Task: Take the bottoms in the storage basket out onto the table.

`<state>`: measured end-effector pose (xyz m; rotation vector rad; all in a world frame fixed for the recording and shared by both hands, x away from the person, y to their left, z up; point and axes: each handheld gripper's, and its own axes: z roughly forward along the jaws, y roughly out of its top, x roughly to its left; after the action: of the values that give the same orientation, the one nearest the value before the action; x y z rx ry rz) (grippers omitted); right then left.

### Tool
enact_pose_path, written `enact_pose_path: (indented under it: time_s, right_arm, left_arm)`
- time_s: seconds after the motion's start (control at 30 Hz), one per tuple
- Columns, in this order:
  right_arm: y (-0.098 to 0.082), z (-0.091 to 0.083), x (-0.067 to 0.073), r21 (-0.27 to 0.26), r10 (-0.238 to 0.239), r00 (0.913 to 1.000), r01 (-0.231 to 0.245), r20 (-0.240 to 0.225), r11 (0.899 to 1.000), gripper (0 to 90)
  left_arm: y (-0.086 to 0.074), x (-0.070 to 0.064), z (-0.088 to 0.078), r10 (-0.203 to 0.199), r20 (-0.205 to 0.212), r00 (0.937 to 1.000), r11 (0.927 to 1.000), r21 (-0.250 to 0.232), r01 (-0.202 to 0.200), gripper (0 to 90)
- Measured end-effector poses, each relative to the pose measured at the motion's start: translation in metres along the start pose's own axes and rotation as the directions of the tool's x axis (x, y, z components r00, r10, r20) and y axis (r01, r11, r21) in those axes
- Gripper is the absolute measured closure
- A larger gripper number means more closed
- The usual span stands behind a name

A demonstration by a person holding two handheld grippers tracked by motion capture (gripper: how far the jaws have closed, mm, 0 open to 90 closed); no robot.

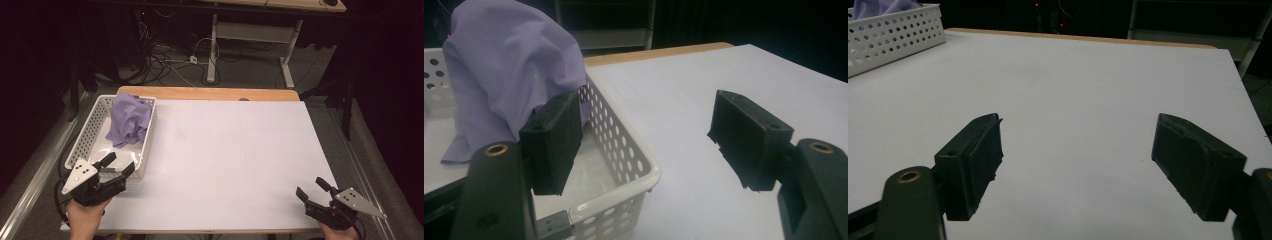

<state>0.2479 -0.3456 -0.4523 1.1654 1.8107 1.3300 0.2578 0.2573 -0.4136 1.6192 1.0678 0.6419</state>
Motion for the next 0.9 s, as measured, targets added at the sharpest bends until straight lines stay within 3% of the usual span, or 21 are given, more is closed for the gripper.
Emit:
enact_pose_path:
  time_s: [0.9]
  right_arm:
    - [0.000,0.002,-0.001,-0.001,0.028,0.9995,-0.028,-0.011,1.000,20.5]
  left_arm:
    - [0.016,-0.002,0.026,0.006,0.033,0.9994,0.9997,0.022,-0.007,28.2]
